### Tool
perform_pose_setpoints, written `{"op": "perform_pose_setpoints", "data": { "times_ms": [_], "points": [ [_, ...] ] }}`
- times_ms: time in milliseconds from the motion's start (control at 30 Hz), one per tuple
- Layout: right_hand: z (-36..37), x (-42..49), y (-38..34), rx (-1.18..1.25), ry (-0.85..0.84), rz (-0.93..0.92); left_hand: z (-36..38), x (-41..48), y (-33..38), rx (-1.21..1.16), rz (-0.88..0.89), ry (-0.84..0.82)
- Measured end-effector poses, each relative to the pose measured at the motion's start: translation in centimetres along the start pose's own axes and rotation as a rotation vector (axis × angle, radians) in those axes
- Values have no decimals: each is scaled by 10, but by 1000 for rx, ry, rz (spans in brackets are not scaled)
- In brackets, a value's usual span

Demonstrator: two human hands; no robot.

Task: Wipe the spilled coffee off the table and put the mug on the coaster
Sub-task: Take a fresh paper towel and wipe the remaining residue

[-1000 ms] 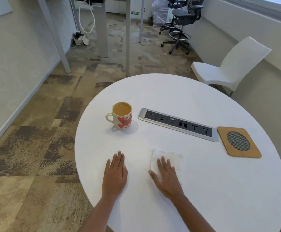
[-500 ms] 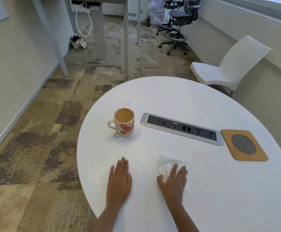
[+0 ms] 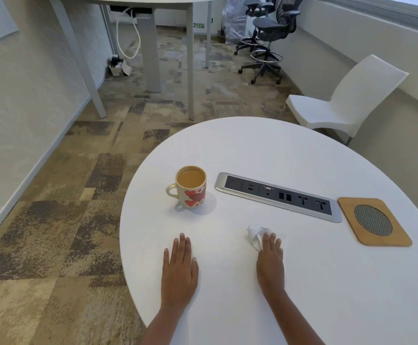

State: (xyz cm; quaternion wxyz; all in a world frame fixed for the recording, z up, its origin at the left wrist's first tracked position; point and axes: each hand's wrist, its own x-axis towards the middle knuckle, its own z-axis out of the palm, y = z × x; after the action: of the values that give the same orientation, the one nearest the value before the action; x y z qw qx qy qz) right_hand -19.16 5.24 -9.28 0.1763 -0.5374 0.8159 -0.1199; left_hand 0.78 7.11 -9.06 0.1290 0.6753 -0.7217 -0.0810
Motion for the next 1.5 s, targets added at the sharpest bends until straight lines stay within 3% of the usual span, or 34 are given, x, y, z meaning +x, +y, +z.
{"op": "perform_pose_setpoints", "data": {
  "times_ms": [267,467,633,767,867,967,1133,1233,1333,1500],
  "points": [
    [21,31,-76,49,-83,-159,-6,25,-30,8,-68,41],
    [49,5,-129,-22,-168,-451,-1,31,-34,-94,-80,81],
    [43,-15,-113,-73,-167,-701,-3,36,-33,-133,-98,39],
    [15,-3,-64,-249,-67,-984,-7,39,-30,-107,5,-14],
    [-4,12,-24,-246,-95,-870,-8,39,-25,-112,54,-71],
    [-22,19,18,-153,-141,-523,-3,39,-19,-223,-2,-42],
    [-13,-2,36,-39,44,-172,4,47,-17,-498,-203,66],
    [1,-20,15,3,78,6,4,48,-17,-541,-217,68],
    [19,-40,-13,54,-3,-22,5,45,-16,-451,-175,71],
    [44,-50,-68,55,-97,-281,8,45,-15,-299,-150,11]
  ]
}}
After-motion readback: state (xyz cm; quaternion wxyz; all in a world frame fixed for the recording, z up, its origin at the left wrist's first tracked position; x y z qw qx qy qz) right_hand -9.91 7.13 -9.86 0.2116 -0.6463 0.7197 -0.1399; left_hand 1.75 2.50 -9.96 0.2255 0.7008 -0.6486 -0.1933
